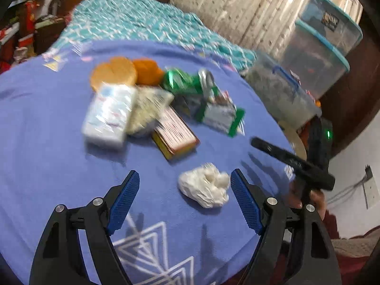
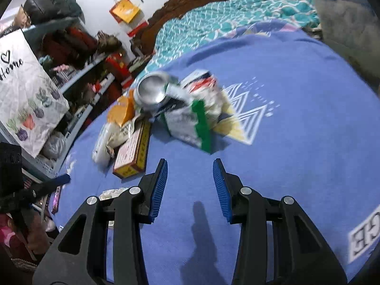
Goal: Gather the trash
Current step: 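Return both tools to the bed and grasp the green snack wrapper with the right tool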
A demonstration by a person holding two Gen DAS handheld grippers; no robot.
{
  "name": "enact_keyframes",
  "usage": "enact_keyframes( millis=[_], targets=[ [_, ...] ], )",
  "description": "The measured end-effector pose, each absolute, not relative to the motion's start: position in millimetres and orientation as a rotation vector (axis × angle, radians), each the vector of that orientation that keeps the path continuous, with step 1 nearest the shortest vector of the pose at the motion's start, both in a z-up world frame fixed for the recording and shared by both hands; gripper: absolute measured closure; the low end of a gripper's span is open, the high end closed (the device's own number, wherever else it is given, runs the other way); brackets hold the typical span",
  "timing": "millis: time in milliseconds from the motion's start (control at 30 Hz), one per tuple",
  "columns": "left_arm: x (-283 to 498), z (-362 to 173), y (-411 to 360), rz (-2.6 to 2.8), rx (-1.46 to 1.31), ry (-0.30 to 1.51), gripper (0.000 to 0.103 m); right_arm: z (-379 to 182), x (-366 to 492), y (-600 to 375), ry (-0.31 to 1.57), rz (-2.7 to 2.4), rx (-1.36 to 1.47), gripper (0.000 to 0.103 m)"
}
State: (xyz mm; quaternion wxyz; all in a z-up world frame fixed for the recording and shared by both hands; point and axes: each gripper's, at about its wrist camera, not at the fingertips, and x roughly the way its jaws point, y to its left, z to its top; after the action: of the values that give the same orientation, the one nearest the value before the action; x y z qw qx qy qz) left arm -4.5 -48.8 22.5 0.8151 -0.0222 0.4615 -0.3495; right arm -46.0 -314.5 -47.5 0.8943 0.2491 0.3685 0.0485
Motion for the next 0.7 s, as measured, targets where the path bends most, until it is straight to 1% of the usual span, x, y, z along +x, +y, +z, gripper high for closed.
enact_keyframes(
  millis=[133,200,333,433,633,700],
  targets=[
    [-7.6,2.8,-73.1,-0.752,0.036,0.980,0.027,-59.0,-41.7,-307.9,0.790,0.069,0.517,0.059],
    [-12.2,-0.5,-84.5,-0.716,0.094,0.950,0.027,-67.4,-44.3,-309.8,0.812,0.050,0.533,0.059],
    [-19.5,-5.6,-93.0,-0.638,0.188,0.882,0.027,-64.8,-47.2,-314.5,0.792,0.019,0.533,0.058],
    [-17.7,-7.7,-89.1,-0.604,0.188,0.871,0.027,-65.6,-45.6,-313.1,0.797,0.007,0.530,0.057],
    [-11.4,-0.5,-71.4,-0.534,0.173,0.851,0.027,-63.5,-43.4,-304.0,0.803,-0.010,0.480,0.051],
    [-9.0,1.2,-64.4,-0.514,0.159,0.855,0.025,-62.3,-42.8,-302.0,0.805,-0.014,0.470,0.051]
  ],
)
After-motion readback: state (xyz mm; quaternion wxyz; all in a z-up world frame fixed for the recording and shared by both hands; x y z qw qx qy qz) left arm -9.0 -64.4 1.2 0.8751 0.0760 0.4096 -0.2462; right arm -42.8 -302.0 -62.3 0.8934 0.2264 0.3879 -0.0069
